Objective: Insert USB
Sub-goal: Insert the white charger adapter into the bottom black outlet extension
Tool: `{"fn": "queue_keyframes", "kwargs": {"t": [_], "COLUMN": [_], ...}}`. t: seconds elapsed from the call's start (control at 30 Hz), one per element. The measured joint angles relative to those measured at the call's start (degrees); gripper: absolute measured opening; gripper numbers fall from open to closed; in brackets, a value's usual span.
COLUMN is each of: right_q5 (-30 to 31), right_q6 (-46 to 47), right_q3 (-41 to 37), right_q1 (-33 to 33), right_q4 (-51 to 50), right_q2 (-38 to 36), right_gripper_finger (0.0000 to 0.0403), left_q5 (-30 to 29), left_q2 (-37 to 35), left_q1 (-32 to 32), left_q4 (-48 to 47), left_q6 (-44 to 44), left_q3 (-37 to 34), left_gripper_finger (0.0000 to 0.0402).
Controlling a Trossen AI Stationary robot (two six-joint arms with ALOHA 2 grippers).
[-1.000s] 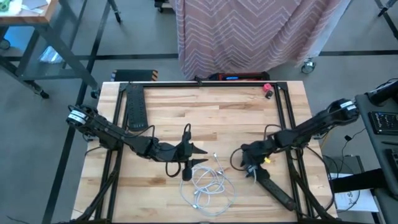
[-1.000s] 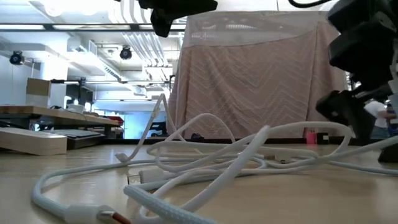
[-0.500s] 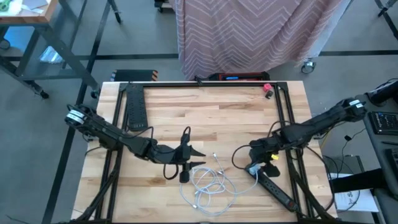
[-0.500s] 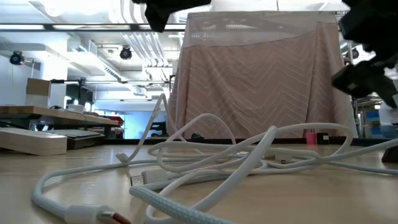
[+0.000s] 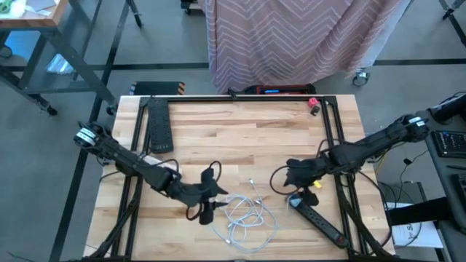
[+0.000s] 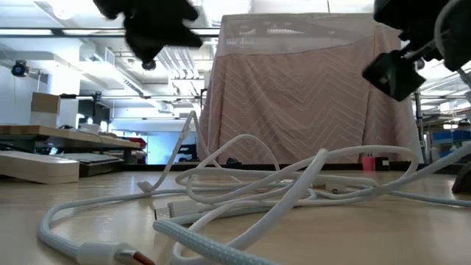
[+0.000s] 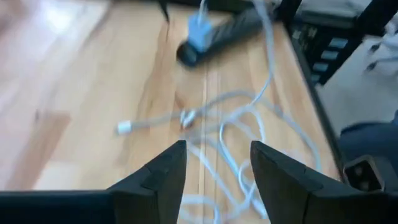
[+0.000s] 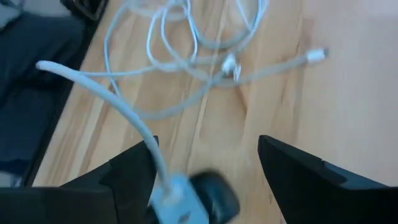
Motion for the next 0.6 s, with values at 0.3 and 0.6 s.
{"fn": "queue_keyframes", "kwargs": {"t": [0.3, 0.6], "right_q5": [-1.4, -9.2], "right_q6": [2.1, 6.6], "right_q3": [11.4, 22.5], "right_q1": [0.4, 0.4], "right_q4": [-17.0, -37.4], "right_q2": [7.5, 9.6], "right_gripper_finger": [0.0281, 0.0285], "left_q5": [0.0, -0.6], "left_q2": [1.0, 1.0], "left_q1": [-3.3, -4.9], "left_q4": [-2.8, -2.8], "left_q6": [-3.6, -4.4], "left_q3": [0.0, -0.1], "left_gripper_finger": [0.0178, 0.0178]}}
